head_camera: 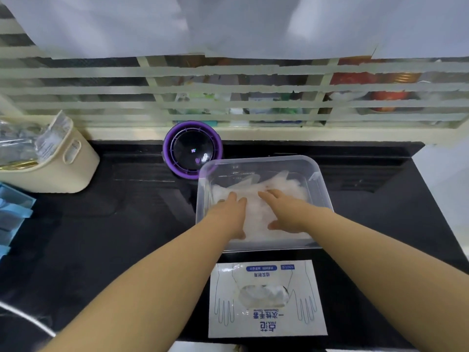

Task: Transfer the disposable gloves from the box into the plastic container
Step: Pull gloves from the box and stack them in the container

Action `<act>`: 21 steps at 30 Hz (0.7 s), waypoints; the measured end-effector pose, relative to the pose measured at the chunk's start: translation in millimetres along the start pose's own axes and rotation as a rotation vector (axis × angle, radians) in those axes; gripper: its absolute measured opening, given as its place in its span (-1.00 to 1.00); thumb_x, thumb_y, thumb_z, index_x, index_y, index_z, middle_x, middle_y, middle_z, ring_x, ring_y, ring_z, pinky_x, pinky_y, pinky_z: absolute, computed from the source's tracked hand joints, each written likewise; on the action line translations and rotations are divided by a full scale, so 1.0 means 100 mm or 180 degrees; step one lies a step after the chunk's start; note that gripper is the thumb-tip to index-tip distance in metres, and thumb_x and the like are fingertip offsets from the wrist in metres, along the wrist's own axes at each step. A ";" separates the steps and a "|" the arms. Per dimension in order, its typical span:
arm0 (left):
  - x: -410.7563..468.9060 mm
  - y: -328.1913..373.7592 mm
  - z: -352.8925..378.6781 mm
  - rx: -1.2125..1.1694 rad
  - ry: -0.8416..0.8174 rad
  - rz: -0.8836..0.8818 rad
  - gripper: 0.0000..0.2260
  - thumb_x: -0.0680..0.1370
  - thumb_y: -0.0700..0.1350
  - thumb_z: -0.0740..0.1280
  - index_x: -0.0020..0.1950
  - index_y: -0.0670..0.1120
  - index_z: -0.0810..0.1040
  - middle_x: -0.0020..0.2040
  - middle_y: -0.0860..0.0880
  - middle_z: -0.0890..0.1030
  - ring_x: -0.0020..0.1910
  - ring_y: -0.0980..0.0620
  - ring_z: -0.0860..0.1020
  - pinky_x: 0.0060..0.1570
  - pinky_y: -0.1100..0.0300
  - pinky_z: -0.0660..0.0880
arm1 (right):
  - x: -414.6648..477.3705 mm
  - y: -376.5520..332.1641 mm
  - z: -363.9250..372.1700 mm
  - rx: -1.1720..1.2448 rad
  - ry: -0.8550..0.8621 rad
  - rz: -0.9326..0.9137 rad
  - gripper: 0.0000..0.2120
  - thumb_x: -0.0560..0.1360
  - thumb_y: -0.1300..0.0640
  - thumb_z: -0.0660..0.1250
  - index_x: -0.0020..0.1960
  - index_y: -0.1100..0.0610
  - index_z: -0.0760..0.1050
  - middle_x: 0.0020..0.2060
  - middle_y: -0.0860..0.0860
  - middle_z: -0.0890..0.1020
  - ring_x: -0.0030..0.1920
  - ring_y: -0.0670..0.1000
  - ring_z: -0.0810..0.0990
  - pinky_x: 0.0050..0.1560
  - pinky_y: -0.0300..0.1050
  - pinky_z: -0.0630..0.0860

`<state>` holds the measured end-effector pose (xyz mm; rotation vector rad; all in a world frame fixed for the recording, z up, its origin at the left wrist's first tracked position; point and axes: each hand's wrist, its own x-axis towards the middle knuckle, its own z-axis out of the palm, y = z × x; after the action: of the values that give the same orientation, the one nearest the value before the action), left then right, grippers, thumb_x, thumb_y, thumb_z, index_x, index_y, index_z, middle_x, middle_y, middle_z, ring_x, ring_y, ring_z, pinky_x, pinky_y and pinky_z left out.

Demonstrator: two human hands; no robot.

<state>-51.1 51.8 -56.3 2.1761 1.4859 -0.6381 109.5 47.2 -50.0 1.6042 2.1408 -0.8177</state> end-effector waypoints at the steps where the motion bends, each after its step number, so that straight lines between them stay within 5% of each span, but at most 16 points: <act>1: 0.01 -0.01 0.02 0.0079 -0.0034 -0.0033 -0.25 0.49 -0.02 0.43 0.54 -0.09 0.07 0.42 -0.13 0.16 0.28 -0.18 0.37 0.10 0.00 0.45 | 0.02 0.01 0.03 0.0003 -0.0086 0.0064 -0.16 0.52 0.04 0.34 0.55 0.05 -0.18 0.54 0.02 -0.11 0.40 0.17 0.30 0.34 0.03 0.31; 7: 0.09 0.01 0.11 0.0251 -0.0205 -0.0180 -0.24 0.56 -0.19 0.32 0.57 -0.07 -0.13 0.49 -0.16 -0.02 0.36 -0.21 0.25 0.14 0.01 0.41 | 0.10 -0.02 0.11 -0.0327 -0.0664 0.0272 -0.03 0.50 0.01 0.34 0.52 0.02 -0.38 0.53 0.04 -0.25 0.37 0.22 0.33 0.35 0.09 0.33; 11: 0.11 0.01 0.10 0.0327 -0.0284 -0.0244 -0.22 0.55 -0.21 0.32 0.57 -0.07 -0.16 0.49 -0.19 -0.04 0.37 -0.22 0.24 0.19 -0.01 0.42 | -0.11 -0.07 -0.23 -0.0373 -0.0444 0.0167 -0.21 0.49 -0.09 0.35 0.55 -0.01 -0.04 0.53 0.04 0.07 0.43 0.13 0.27 0.34 0.06 0.31; 14: 0.11 0.02 0.11 0.0370 -0.0275 -0.0224 -0.23 0.55 -0.20 0.33 0.57 -0.09 -0.13 0.48 -0.20 -0.03 0.36 -0.22 0.26 0.21 -0.03 0.42 | -0.40 -0.19 -0.55 -0.0822 0.0176 0.0038 -0.51 0.52 -0.12 0.30 0.41 -0.02 0.36 0.30 0.02 0.46 0.31 0.06 0.37 0.08 -0.06 0.38; 17: 0.10 0.01 0.12 0.0402 -0.0284 -0.0188 -0.25 0.55 -0.20 0.31 0.57 -0.11 -0.12 0.48 -0.21 -0.02 0.35 -0.21 0.26 0.22 -0.03 0.41 | -0.49 -0.37 -0.59 -0.0925 0.0682 -0.0053 -0.73 0.57 0.01 0.25 0.23 0.03 0.52 0.13 0.07 0.53 0.05 0.04 0.41 -0.06 -0.09 0.36; 21: 0.07 0.03 0.10 0.0269 -0.0261 -0.0220 -0.33 0.57 -0.24 0.25 0.55 -0.16 -0.07 0.45 -0.22 0.06 0.34 -0.21 0.29 0.24 -0.03 0.42 | -0.19 -0.53 -0.35 -0.0349 0.0771 -0.0180 -0.75 0.54 0.26 0.19 0.12 0.12 0.58 0.04 0.07 0.63 0.04 0.09 0.55 0.01 -0.04 0.53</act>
<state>-47.7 50.4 -68.5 2.1410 1.5221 -0.8176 67.3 44.9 1.0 1.6656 2.3608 -0.5338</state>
